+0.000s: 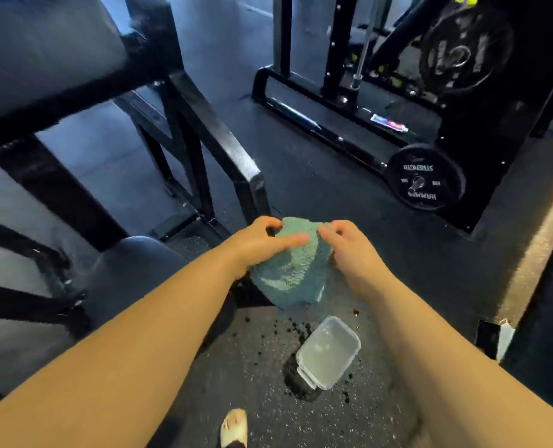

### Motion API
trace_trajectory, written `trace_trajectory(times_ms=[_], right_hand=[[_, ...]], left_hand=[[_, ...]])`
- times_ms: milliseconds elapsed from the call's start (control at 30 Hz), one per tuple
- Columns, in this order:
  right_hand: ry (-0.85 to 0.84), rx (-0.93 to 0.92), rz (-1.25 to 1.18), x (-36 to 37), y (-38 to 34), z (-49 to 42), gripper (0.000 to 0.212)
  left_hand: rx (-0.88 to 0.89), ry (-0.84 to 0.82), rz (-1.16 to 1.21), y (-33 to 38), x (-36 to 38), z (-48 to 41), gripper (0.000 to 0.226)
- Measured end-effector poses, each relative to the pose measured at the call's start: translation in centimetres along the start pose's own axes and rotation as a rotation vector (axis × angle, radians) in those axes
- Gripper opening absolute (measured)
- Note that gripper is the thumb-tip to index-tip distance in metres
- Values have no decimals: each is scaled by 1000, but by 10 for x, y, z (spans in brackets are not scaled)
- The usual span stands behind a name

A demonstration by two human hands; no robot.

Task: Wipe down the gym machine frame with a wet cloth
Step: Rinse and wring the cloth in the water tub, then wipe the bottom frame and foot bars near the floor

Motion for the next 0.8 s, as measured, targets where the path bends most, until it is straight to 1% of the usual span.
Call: trace_trajectory(times_ms=[33,67,100,133,200,233,267,333,367,400,433,467,500,567,600,633,700,733,767,800], right_hand=[[-9,-11,-4,10,-15,-5,13],[-36,8,-35,16,-23,-9,15],[-85,15,-62,23,-30,-14,27],[-144,-4,-62,33,-38,-18,33],[-209,-50,52,47,-51,-24,30],[-228,-79,140,51,-57,-27,28],[-246,-108,264,56,-65,-31,31],[-283,-218,654,62,-77,-41,42],[-301,-275,841,66,-81,-47,41],[-299,-311,945,69,-87,-50,34],[-279,-320,982,69,-93,-53,29],[-250,-317,954,71,-97,-55,31],[-220,-299,882,70,-97,-59,35],[-175,-255,699,72,-98,-64,39],[-161,-216,591,74,-99,-63,41],[-129,-155,471,76,-97,-65,38],[-64,0,226,81,-92,-67,20],[-50,75,126,85,-86,-70,14],[-43,132,45,88,-82,-72,13],[-63,167,-16,89,-78,-75,18]], left_hand=[[6,-25,-55,1,-21,4,77],[21,-43,-138,-1,-36,4,86],[54,-41,-203,0,-48,5,85],[86,-22,-277,0,-64,4,79],[128,24,-390,0,-92,3,66],[140,46,-435,1,-103,4,64],[147,68,-471,1,-116,4,63],[160,67,-479,1,-136,3,61],[157,58,-491,0,-147,2,59],[165,44,-538,-1,-155,-1,54],[178,41,-616,0,-161,-4,45],[180,56,-694,-1,-166,-9,32],[182,83,-750,-1,-170,-14,25],[144,138,-717,-3,-170,-25,42],[112,170,-660,-2,-168,-31,47],[94,228,-625,1,-165,-37,47],[47,335,-619,15,-152,-45,46],[23,363,-562,25,-141,-47,46],[-4,371,-459,35,-131,-48,45],[-31,365,-312,47,-117,-50,42]])
Point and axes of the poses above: each hand's wrist, its own z-axis away from the middle knuckle, its own x-axis out of the palm, y = z × x, the point moved 4 cm from there along -z, towards the middle knuckle, and after that the axes turned 8 degrees about y, right-handed, at the moved point
